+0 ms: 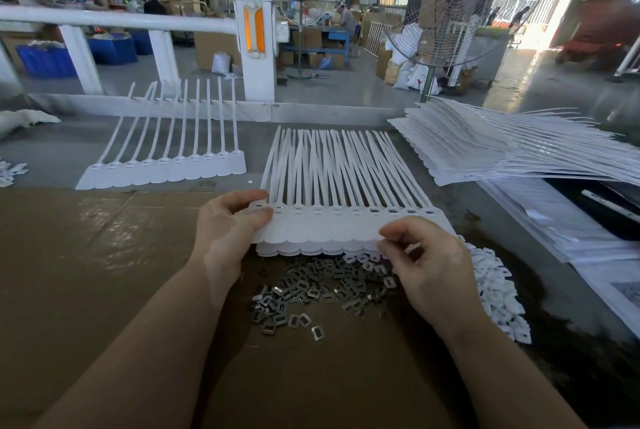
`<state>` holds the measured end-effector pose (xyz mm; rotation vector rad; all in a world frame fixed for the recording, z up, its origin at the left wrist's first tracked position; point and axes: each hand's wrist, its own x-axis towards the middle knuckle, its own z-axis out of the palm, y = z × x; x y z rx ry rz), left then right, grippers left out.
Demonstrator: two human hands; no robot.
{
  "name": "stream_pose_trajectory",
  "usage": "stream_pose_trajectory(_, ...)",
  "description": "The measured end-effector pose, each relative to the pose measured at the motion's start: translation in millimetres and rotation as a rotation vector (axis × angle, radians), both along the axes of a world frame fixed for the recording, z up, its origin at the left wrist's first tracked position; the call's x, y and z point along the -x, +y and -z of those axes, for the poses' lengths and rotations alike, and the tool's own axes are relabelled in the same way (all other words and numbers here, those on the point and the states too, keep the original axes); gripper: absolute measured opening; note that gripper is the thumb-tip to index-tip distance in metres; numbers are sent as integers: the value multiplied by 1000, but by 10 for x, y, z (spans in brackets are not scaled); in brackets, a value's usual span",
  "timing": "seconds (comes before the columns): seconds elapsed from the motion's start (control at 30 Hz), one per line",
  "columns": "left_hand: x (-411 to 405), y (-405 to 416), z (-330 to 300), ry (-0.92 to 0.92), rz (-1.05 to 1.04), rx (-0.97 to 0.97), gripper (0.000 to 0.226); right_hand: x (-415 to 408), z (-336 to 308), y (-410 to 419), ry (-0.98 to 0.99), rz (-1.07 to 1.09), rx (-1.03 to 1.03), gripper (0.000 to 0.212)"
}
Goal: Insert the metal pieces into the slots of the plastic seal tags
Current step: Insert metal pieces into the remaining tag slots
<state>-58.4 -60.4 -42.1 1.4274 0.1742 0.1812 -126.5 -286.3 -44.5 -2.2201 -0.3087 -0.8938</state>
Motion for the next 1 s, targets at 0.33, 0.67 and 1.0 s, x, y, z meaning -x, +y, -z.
stream_pose_trajectory(0.33,9,15,-15,9,100,-1,23,-6,6,3,12,12,-92,18)
stream_pose_trajectory(0.67,3,66,-40,53,145,36,37,-7,-17,-23,-72,51,-150,15)
stream_pose_trajectory(1.0,-1,65,-49,89,112,0,41,-4,-13,-14,-5,63,-212,14)
